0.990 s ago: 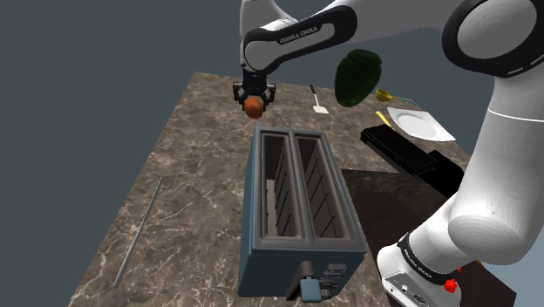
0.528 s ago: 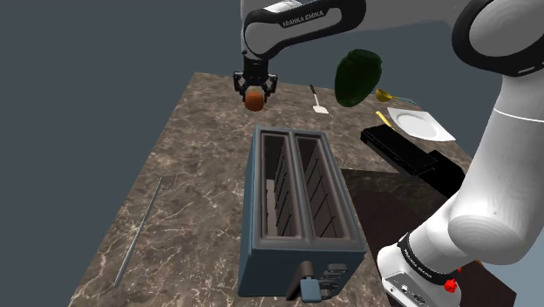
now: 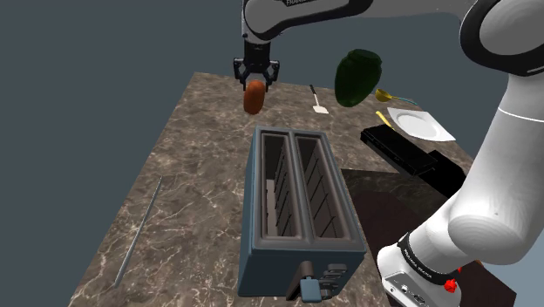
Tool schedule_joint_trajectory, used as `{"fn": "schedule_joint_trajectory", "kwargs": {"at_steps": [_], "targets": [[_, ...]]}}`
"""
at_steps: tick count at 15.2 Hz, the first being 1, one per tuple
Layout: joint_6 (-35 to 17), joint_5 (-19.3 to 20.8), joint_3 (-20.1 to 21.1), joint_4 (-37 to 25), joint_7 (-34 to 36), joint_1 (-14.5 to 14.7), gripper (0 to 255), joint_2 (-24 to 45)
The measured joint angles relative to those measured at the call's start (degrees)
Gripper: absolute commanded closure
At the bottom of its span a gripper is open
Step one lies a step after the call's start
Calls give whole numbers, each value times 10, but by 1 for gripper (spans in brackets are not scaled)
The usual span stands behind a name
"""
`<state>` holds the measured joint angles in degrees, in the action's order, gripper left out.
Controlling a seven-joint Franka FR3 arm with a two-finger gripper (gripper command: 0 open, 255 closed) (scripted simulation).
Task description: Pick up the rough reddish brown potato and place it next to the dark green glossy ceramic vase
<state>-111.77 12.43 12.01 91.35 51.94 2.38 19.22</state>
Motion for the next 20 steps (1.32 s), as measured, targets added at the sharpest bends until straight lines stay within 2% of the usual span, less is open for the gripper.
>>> {"fn": "schedule_joint_trajectory", "kwargs": {"at_steps": [15,20], "targets": [[108,-8,2,-100,-18,3,255,-10],[152,-7,3,-152,-24,7,255,-2]]}}
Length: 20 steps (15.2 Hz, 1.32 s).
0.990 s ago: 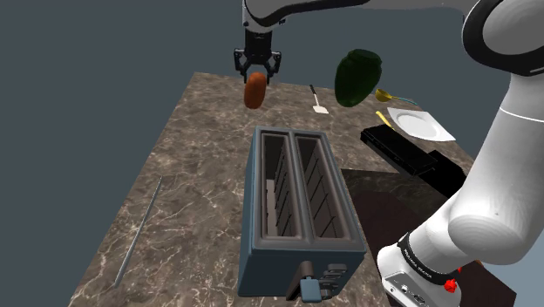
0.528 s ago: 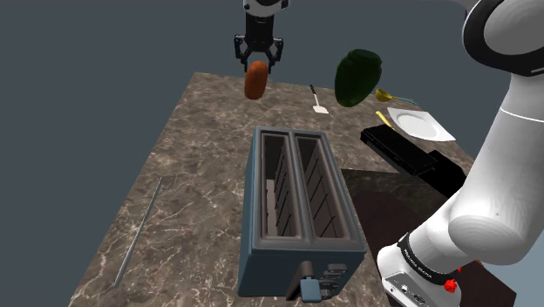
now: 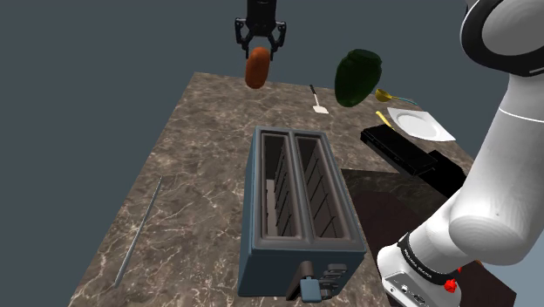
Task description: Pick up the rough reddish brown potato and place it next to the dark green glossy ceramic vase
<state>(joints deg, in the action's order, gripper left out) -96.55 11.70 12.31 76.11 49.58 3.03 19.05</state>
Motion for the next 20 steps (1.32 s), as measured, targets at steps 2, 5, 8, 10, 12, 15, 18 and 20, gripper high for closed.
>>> {"fn": "schedule_joint_trajectory", "kwargs": {"at_steps": [2,5,8,10,12,15,18,20], "targets": [[18,1,0,-24,-2,2,255,6],[40,1,0,-48,-5,4,255,7],[73,4,0,-95,-8,8,255,21],[90,5,0,-118,-11,10,255,27],[112,8,0,-149,-12,14,255,37],[144,12,-1,-200,-17,20,255,55],[185,18,-2,-265,-21,29,255,79],[167,9,-3,-212,-31,10,255,43]]}}
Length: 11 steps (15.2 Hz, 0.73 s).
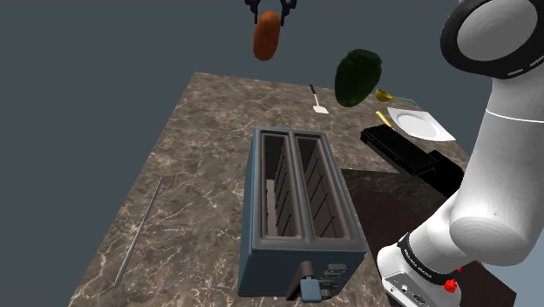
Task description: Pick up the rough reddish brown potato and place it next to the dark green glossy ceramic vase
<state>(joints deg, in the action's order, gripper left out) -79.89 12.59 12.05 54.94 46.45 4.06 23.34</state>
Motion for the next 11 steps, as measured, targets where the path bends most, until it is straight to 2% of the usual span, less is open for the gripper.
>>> {"fn": "schedule_joint_trajectory", "kwargs": {"at_steps": [6,11], "targets": [[-62,-32,-17,173,-60,-67,255,-122],[-96,-51,-42,276,-117,-107,255,-200]]}}
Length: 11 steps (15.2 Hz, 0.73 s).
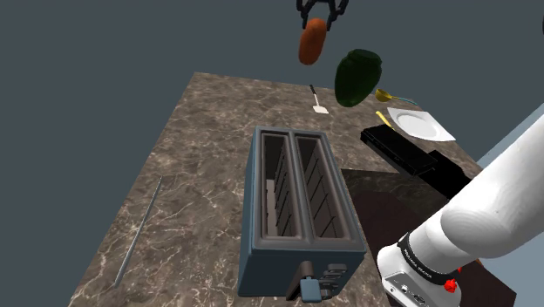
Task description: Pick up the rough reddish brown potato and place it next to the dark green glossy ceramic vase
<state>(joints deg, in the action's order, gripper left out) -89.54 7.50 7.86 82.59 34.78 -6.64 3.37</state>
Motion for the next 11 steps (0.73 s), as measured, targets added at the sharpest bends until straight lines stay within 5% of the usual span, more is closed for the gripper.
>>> {"fn": "schedule_joint_trajectory", "kwargs": {"at_steps": [11], "targets": [[-44,-17,-77,134,-144,-72,255,-106]]}}
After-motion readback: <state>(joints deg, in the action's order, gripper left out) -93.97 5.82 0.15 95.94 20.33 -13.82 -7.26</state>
